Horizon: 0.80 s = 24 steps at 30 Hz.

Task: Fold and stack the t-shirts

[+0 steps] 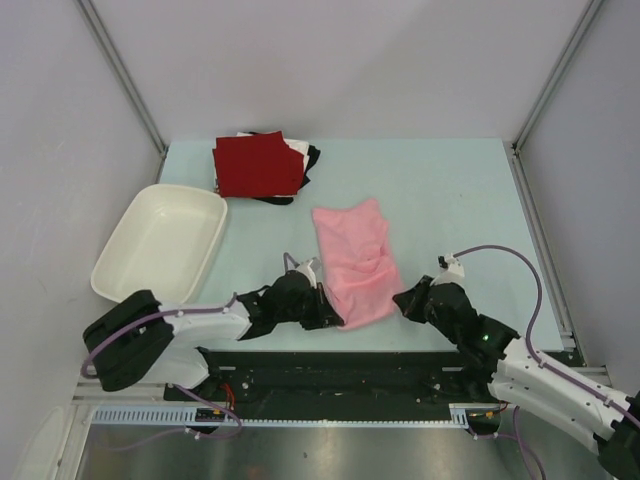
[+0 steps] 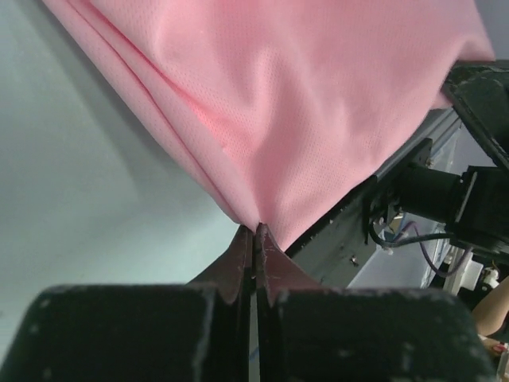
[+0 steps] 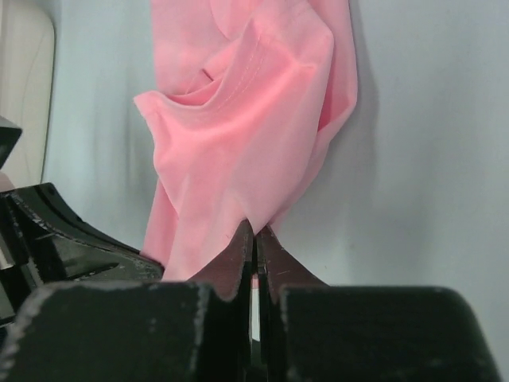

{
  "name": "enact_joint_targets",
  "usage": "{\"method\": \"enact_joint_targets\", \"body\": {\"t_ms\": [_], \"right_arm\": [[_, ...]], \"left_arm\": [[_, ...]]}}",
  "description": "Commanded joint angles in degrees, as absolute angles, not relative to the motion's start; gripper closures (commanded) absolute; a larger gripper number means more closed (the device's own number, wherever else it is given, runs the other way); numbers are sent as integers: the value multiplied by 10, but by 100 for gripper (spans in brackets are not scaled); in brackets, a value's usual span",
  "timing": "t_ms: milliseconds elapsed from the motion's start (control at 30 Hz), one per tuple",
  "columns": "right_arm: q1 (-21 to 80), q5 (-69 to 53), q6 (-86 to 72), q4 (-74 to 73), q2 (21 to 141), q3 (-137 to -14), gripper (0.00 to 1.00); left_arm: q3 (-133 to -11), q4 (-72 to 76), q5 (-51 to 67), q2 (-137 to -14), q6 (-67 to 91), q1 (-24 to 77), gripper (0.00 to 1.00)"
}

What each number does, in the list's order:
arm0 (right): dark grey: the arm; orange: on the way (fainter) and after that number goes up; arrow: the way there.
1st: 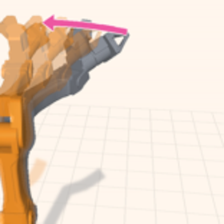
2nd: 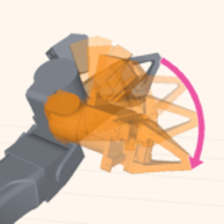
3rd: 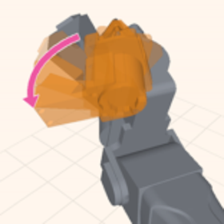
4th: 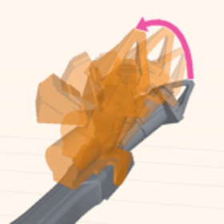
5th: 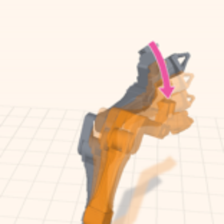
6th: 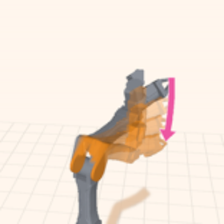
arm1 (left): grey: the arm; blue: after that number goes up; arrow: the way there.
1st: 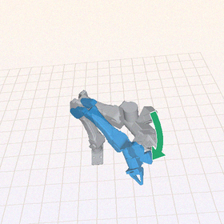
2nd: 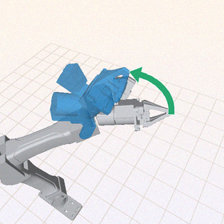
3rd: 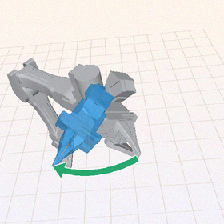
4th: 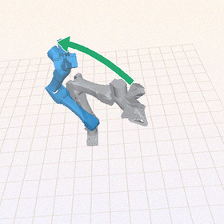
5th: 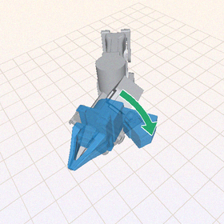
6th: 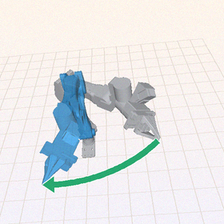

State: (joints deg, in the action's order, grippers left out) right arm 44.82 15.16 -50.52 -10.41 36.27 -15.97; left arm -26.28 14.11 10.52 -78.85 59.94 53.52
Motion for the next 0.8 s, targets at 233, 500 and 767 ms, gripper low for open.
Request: {"method": "enact_joint_targets", "body": {"t_ms": [233, 500, 767], "right_arm": [[550, 293, -500, -216, 326, -248, 100], [546, 303, -451, -149, 394, -304, 100], [456, 196, -423, -49, 519, -333, 100]], "left_arm": [[-271, -16, -28, -521, 636, 555, 100], [-355, -70, -65, -536, 583, 555, 100], [-361, -35, -61, -591, 582, 535, 100]]}}
